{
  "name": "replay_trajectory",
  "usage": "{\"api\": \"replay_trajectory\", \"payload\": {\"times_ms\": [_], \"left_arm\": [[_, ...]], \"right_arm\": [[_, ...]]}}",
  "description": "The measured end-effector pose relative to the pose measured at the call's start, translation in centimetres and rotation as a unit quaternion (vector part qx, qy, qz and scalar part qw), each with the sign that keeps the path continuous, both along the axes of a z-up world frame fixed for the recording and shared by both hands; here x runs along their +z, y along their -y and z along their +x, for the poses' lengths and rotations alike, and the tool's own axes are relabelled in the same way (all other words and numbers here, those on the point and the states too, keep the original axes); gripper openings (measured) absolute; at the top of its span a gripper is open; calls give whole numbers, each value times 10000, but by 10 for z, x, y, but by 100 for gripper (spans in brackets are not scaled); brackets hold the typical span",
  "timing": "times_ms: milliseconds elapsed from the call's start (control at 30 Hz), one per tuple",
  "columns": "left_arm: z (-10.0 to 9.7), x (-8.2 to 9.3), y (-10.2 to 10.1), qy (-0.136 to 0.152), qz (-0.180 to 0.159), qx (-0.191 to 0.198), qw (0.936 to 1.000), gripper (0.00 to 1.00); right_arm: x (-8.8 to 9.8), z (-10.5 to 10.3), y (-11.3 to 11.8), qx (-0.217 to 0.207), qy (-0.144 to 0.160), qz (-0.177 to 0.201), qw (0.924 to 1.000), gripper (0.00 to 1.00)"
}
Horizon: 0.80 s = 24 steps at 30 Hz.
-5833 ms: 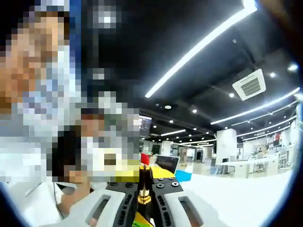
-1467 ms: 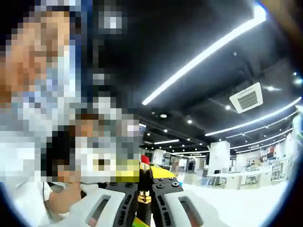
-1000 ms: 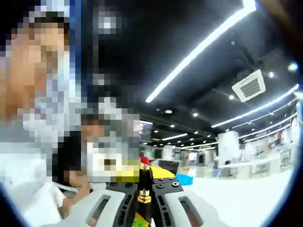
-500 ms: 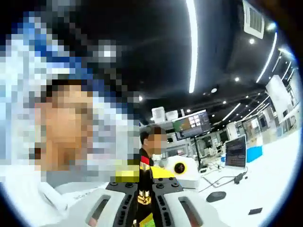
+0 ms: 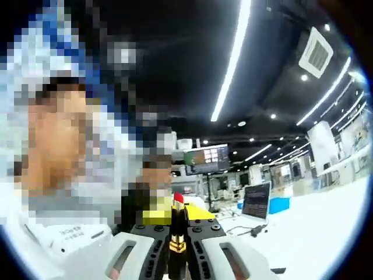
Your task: Unscrew the lipstick cap, remove the lipstick, and put the cap back on the lipstick
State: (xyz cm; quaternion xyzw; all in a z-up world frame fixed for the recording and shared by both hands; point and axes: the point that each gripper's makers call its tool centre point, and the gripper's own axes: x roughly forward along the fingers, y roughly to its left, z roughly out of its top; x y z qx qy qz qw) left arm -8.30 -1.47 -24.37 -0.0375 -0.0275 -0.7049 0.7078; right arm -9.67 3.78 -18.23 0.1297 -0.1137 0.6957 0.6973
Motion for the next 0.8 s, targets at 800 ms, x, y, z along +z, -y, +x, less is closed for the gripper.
{"api": "replay_trajectory", "payload": {"times_ms": [800], "left_arm": [[44, 10, -11, 1521, 404, 2089, 9652, 35]], "right_arm": [[4, 32, 2, -1982, 1098, -155, 9739, 6]]}}
